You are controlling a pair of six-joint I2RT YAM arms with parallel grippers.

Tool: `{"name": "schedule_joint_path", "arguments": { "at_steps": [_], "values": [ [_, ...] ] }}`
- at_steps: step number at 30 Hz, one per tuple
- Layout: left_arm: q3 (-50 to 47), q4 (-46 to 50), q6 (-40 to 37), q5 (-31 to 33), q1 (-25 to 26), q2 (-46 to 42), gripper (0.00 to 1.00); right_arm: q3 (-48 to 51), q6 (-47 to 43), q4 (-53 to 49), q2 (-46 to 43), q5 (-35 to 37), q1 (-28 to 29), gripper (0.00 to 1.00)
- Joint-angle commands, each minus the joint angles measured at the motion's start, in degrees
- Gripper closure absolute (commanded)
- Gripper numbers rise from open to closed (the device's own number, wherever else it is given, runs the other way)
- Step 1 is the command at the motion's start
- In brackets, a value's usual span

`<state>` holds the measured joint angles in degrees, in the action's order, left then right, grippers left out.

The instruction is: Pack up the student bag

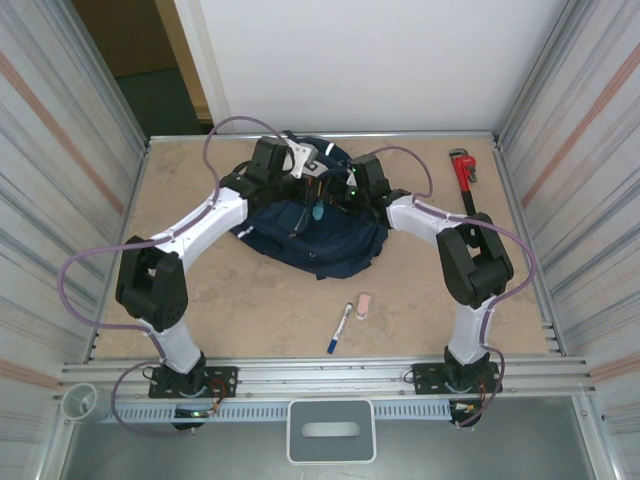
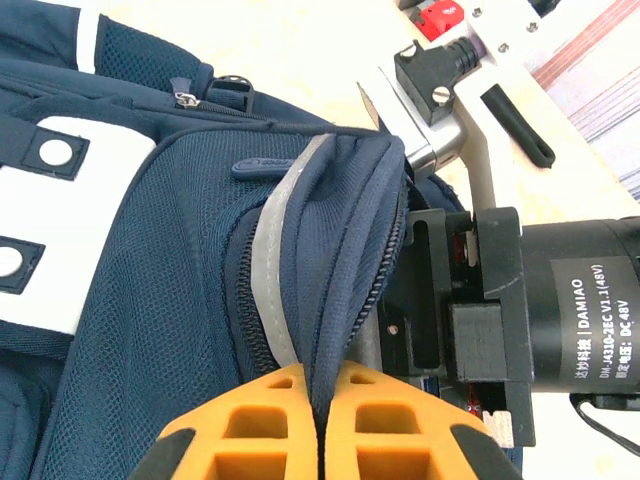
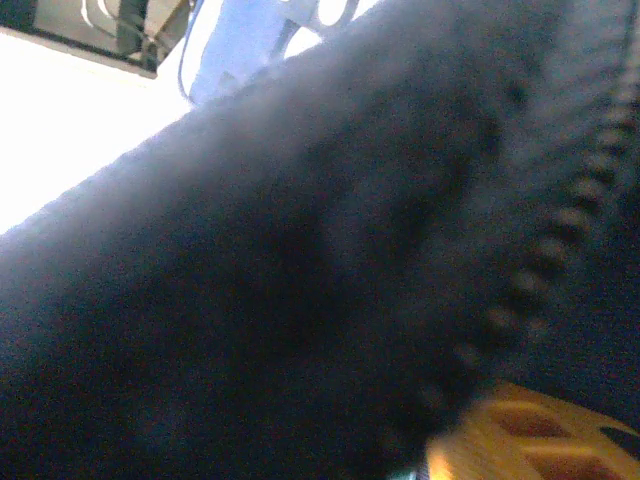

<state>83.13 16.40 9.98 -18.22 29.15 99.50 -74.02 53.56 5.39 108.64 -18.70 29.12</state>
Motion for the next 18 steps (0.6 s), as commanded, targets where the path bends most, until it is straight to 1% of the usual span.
{"name": "schedule_joint_path", "arguments": {
  "at_steps": [1,5,7,10,12,14,16,18],
  "values": [
    [2.87,-4.53,0.94,-3.49,0.21,-3.73,1.0,2.21,-1.73,1.47,-1.86,-5.73,0.7,0.44],
    [2.05,-4.54,0.61,-3.31,0.12,-3.95,1.0,8.56,-7.67,-3.21,-10.61,-3.75,-0.29,0.45],
    [1.22,-4.95,0.48,-3.45,0.12,-3.96,1.0,11.53,-11.74,-7.74,-16.05,-0.78,-0.25,0.44],
    [0.42,-5.02,0.26,-3.16,0.12,-3.55,1.0,16.24,-17.51,-16.14,-24.6,7.08,1.36,0.38],
    [0.19,-4.73,0.06,-2.99,0.12,-3.2,1.0,19.44,-19.53,-23.08,-29.62,13.89,3.52,0.33],
    [-0.12,-4.7,0.05,-2.89,0.12,-3.09,1.0,22.17,-19.53,-28.69,-33.31,19.75,6.15,0.29],
    [-0.51,-4.98,0.12,-3.02,0.12,-2.9,1.0,24.8,-17.16,-35.34,-36.07,27.01,9.82,0.23],
    [-0.84,-5.11,0.21,-3.04,0.12,-2.67,1.0,27.43,-13.19,-38.0,-37.61,30.65,13.88,0.16]
  ]
}}
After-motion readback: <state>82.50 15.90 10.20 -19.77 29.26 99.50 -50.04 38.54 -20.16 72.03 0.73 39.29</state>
